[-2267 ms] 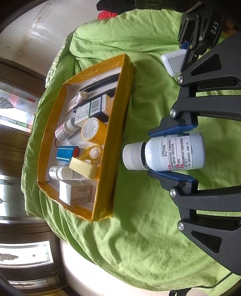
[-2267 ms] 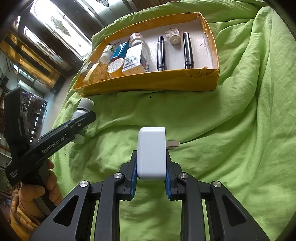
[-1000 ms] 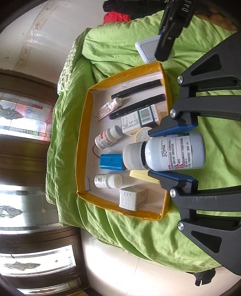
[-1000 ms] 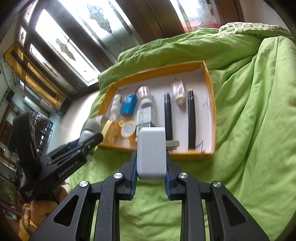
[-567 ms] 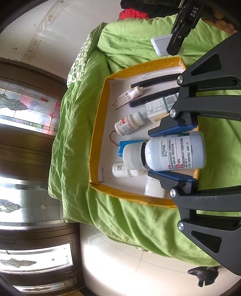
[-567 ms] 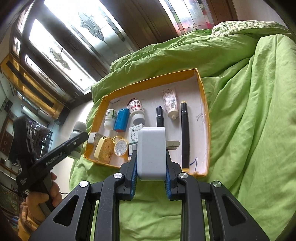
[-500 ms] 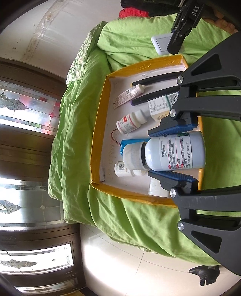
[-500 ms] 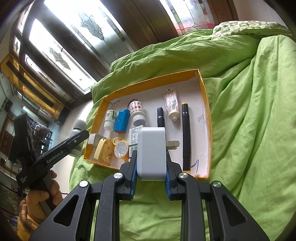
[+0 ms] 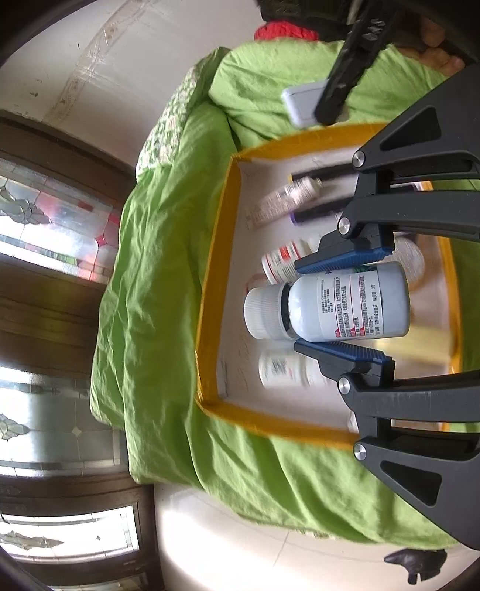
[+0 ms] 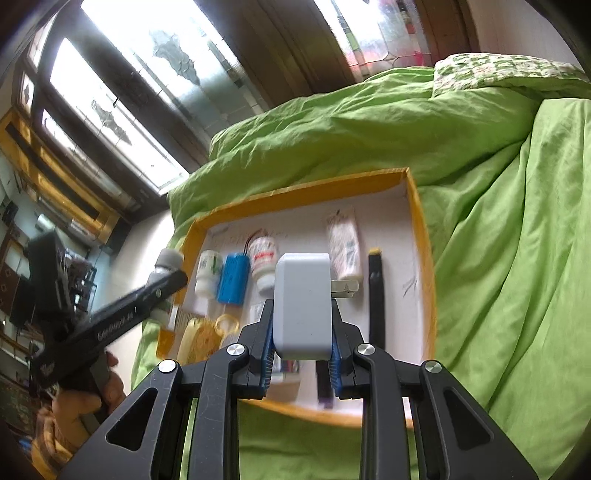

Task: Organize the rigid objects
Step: 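Carry pill bottle with left tool while right carries charger over the tray, then lower pill bottle and charger into the tray and open both tools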

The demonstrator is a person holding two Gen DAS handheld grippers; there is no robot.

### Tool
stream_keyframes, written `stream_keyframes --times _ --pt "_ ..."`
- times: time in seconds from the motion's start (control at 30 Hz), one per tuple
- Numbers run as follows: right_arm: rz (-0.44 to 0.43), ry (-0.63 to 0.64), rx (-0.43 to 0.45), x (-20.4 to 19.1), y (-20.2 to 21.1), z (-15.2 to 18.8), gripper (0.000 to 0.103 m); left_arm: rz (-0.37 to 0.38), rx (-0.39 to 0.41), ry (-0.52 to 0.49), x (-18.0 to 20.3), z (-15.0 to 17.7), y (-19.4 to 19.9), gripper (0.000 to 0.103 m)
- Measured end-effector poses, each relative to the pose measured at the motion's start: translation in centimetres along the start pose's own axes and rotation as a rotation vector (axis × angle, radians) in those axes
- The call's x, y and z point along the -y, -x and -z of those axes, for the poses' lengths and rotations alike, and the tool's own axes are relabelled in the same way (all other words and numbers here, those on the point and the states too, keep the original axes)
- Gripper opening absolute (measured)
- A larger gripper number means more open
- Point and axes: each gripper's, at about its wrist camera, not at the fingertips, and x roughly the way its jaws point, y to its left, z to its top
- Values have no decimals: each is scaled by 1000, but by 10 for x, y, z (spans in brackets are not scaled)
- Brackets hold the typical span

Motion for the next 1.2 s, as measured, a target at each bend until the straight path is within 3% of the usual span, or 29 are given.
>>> stream_keyframes --times 0.17,0.43,0.73,1.2 --pt "5 -85 30 29 -1 -36 22 46 -6 -33 34 -9 -16 33" --pt "3 -198 37 63 -23 -54 22 66 -37 -85 79 -12 -58 33" --pt "69 -140 15 67 -53 -62 22 36 -67 -100 86 -10 -93 33" --pt "119 -18 -12 64 -75 -62 22 -4 -84 -114 80 -10 -110 33"
